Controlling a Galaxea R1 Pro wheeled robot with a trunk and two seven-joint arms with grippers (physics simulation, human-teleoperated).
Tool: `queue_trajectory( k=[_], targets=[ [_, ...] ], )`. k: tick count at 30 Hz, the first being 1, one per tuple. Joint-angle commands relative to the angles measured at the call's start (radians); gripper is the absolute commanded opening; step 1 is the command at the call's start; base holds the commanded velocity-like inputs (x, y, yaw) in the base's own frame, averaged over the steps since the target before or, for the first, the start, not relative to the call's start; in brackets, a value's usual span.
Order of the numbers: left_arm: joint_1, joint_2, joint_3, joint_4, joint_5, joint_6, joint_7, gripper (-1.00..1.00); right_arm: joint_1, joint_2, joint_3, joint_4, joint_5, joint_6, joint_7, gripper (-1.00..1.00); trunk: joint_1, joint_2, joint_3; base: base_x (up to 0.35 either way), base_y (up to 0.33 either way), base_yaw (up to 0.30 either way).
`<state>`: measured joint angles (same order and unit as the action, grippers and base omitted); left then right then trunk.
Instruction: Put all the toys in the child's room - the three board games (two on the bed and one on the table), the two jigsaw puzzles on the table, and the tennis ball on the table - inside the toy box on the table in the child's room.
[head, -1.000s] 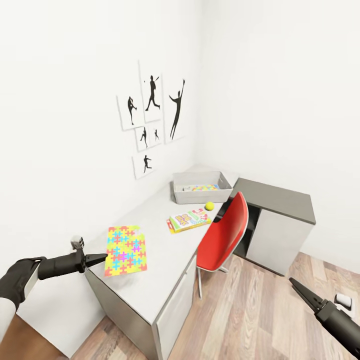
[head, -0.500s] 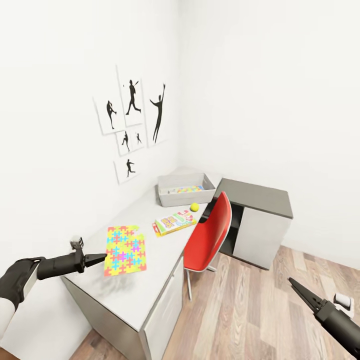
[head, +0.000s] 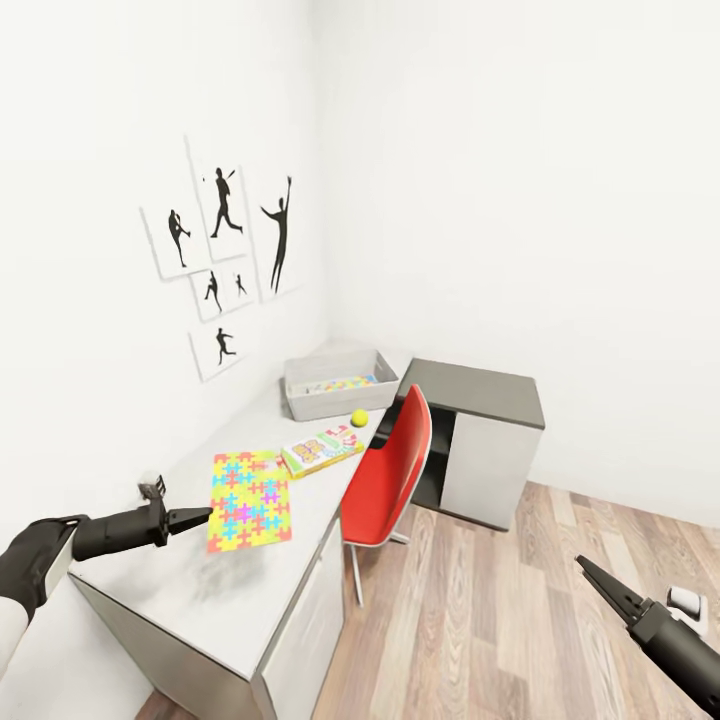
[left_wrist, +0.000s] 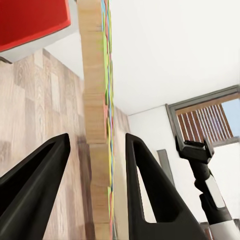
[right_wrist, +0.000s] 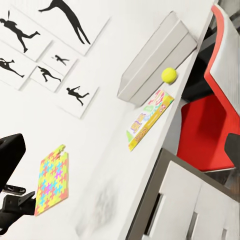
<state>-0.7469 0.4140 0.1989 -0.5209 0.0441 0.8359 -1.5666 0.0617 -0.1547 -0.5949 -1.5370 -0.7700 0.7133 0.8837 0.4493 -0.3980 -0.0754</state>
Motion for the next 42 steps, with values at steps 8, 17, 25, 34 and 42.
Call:
queue_trajectory(
  k=[8, 17, 25, 34, 42],
  targets=[
    [0.0, -0.003, 0.002, 0.001, 0.002, -0.014, -0.004, -1.0, 0.0, 0.001, 0.003, -0.001, -0.002, 0.001, 0.003, 1.0, 0.001, -0.002, 0.001, 0.0, -0.165, -0.089],
    [0.0, -0.007, 0.002, 0.001, 0.002, -0.025, -0.004, -1.0, 0.0, 0.001, 0.004, -0.002, 0.001, 0.0, 0.002, 1.0, 0.001, -0.002, 0.001, 0.0, -0.287, -0.002],
    [0.0, -0.007, 0.002, 0.001, 0.002, -0.028, -0.004, -1.0, 0.0, 0.001, 0.006, -0.011, 0.001, 0.0, -0.001, 1.0, 0.001, -0.002, 0.001, 0.054, -0.29, -0.002],
    [0.0, -0.009, 0.002, 0.001, 0.002, -0.031, -0.004, -1.0, 0.0, 0.001, 0.007, -0.012, 0.001, 0.001, -0.001, 1.0, 0.001, -0.002, -0.009, 0.2, -0.237, -0.069],
    [0.0, -0.009, 0.002, 0.001, 0.002, -0.038, -0.004, -1.0, 0.0, 0.002, 0.007, -0.012, 0.001, 0.0, 0.001, 1.0, 0.001, -0.002, -0.008, 0.233, -0.217, 0.029]
  ],
)
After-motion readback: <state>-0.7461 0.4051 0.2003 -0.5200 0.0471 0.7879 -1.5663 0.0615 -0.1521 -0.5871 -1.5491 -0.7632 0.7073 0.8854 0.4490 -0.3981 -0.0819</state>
